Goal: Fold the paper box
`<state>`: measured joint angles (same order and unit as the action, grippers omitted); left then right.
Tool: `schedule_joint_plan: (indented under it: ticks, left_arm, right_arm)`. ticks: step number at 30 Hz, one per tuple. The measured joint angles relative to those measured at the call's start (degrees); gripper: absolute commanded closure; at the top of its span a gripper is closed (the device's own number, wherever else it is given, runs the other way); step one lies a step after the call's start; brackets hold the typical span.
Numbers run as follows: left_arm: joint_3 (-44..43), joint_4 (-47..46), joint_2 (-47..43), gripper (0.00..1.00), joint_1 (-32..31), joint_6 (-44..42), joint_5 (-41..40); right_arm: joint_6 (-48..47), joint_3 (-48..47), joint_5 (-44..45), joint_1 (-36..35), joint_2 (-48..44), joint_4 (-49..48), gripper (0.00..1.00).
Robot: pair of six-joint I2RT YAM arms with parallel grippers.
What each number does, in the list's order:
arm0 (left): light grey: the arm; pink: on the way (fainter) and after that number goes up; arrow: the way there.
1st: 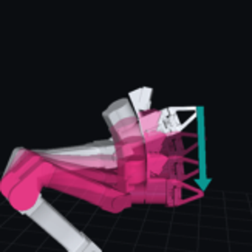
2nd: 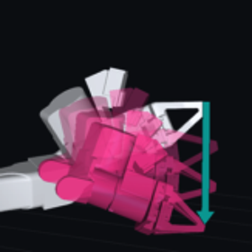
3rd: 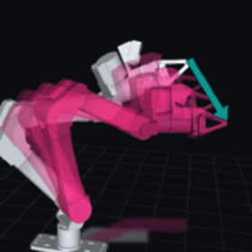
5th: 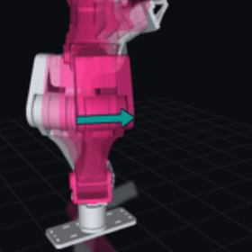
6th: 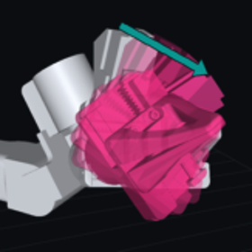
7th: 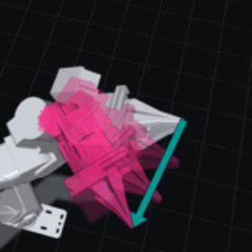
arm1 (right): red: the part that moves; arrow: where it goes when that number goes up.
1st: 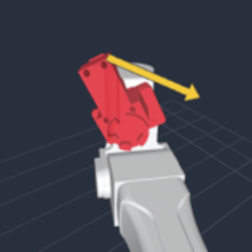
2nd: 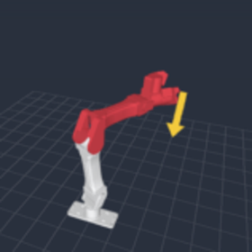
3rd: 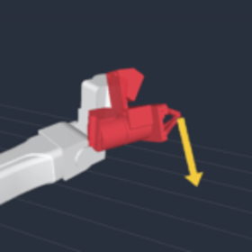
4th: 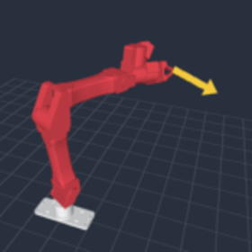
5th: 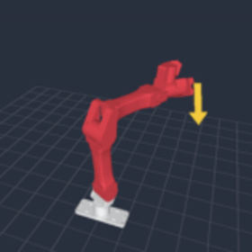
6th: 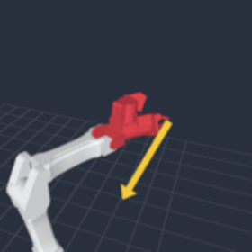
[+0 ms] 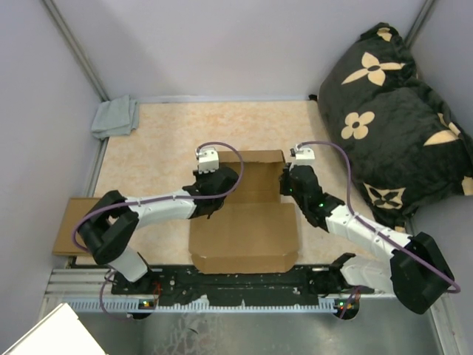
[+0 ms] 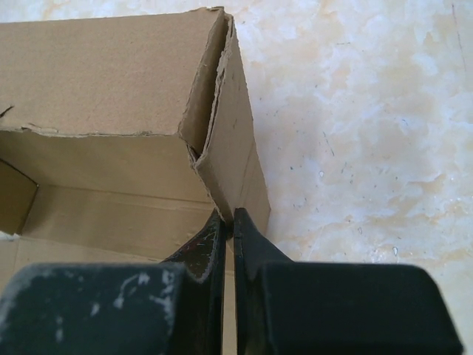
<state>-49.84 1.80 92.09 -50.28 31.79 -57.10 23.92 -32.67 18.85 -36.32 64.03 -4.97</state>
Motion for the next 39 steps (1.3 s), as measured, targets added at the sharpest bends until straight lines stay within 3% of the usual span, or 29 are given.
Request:
schedule_joint_plan:
  ticks: [2, 4, 8, 16, 25, 27, 28, 29, 30, 33, 34, 39]
  left_arm:
    - [0.72, -0.46, -0.22, 0.94, -0.39, 0.24, -0.55]
    - [1.77, -1.49, -0.92, 0.75, -0.5, 0.11, -0.31]
    - [5.99, -2.82, -4.83, 0.56, -0.55, -2.05, 2.84]
    - [10.08, -4.09, -12.7, 0.5, -0.63, -6.23, 9.33]
    - [13.66, -3.17, -16.55, 0.55, -0.63, -4.68, 12.15]
    - [14.23, -2.43, -15.93, 0.65, -0.63, -3.63, 12.72]
    - [14.32, -2.29, -15.56, 0.79, -0.63, -3.26, 12.85]
    - [14.34, -2.23, -15.19, 0.96, -0.63, -2.99, 12.92]
    - [14.34, -2.29, -14.58, 1.0, -0.66, -2.6, 12.9]
    - [14.32, -2.12, -12.68, 1.0, -0.68, -1.75, 12.26]
    - [14.32, -2.12, -12.44, 1.0, -0.7, -1.73, 12.22]
    - [15.69, -4.04, -14.16, 1.0, -0.72, -2.21, 12.26]
  right_arm:
    - [0.57, -0.13, 0.37, -0.07, 0.28, -0.04, 1.0]
    - [0.85, -0.15, 0.57, -0.2, 0.28, -0.02, 1.0]
    - [1.27, -0.15, 0.57, -0.35, 0.44, 0.17, 1.0]
    - [2.01, -2.4, 0.37, -0.7, 2.8, 0.98, 0.99]
    - [2.71, -2.4, 0.42, -0.7, 2.6, 1.51, 0.96]
    - [2.73, -2.4, 0.39, -0.7, 2.45, 1.77, 0.95]
    - [2.73, -2.4, 0.39, -0.7, 2.45, 1.84, 0.93]
    - [2.75, -2.4, 0.37, -0.7, 2.45, 1.84, 0.89]
    - [2.78, -2.4, 0.35, -0.7, 2.45, 1.84, 0.84]
    - [3.21, -2.38, -0.59, -0.72, 2.34, 2.1, 0.59]
    - [3.5, -2.27, -0.92, -0.76, 2.34, 2.54, 0.56]
    - [3.04, 0.13, -3.28, -0.81, 2.34, 2.4, 0.5]
